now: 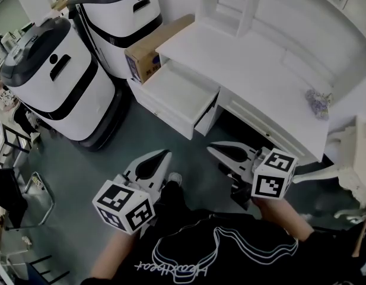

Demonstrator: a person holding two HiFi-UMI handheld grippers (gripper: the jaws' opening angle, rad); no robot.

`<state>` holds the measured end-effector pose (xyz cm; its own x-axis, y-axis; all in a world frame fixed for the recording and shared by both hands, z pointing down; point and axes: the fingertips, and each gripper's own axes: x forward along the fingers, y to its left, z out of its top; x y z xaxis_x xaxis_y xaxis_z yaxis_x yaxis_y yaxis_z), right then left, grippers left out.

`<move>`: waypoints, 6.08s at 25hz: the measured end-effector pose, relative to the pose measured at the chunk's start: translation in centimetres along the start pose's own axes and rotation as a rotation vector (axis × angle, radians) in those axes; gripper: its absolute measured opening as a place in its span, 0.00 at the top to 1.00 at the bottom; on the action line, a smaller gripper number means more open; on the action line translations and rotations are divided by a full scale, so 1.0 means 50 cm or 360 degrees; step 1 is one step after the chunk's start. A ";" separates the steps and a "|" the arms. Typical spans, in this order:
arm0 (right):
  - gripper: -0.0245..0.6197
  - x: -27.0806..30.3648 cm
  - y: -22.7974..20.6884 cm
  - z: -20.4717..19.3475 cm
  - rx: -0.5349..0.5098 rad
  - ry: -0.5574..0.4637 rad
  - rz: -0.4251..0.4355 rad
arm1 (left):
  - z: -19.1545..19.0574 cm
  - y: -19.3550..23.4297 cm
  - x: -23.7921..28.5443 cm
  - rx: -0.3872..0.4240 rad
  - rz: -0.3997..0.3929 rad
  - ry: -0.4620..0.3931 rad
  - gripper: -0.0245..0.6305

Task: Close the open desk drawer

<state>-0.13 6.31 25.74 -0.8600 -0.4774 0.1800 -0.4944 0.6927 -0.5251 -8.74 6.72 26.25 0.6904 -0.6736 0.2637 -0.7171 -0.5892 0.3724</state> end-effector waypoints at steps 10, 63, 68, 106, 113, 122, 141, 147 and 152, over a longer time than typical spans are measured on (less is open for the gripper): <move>0.95 0.138 -0.131 0.042 0.0180 -0.0028 -0.0144 | 0.006 0.184 0.116 -0.0067 -0.0107 0.0209 0.96; 0.95 0.293 -0.404 -0.032 0.0599 -0.0041 -0.0561 | -0.204 0.554 0.385 0.0136 -0.0241 0.0689 0.96; 0.95 0.299 -0.411 -0.033 0.0612 -0.0038 -0.0570 | -0.200 0.564 0.391 0.0111 -0.0243 0.0688 0.96; 0.95 0.178 -0.520 0.021 0.0656 -0.0163 -0.0650 | -0.151 0.562 0.550 0.0085 -0.0132 0.0708 0.96; 0.95 0.157 -0.557 0.045 0.0654 -0.0169 -0.0651 | -0.141 0.561 0.590 0.0078 -0.0093 0.0710 0.96; 0.95 0.144 -0.594 0.073 0.0585 -0.0177 -0.0689 | -0.125 0.556 0.645 0.0066 -0.0112 0.0684 0.96; 0.95 0.117 -0.640 0.103 0.0588 -0.0188 -0.0697 | -0.100 0.554 0.723 0.0063 -0.0089 0.0663 0.96; 0.95 0.102 -0.652 0.099 0.0605 -0.0189 -0.0708 | -0.094 0.553 0.749 0.0070 -0.0088 0.0656 0.96; 0.95 0.097 -0.659 0.098 0.0616 -0.0200 -0.0721 | -0.085 0.553 0.772 0.0083 -0.0096 0.0646 0.96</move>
<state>12.63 -21.48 39.85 -0.5417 -0.7554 0.3688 -0.7057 0.1704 -0.6877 -1.50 -33.69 50.52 0.7057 -0.4125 0.5761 -0.6706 -0.6512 0.3553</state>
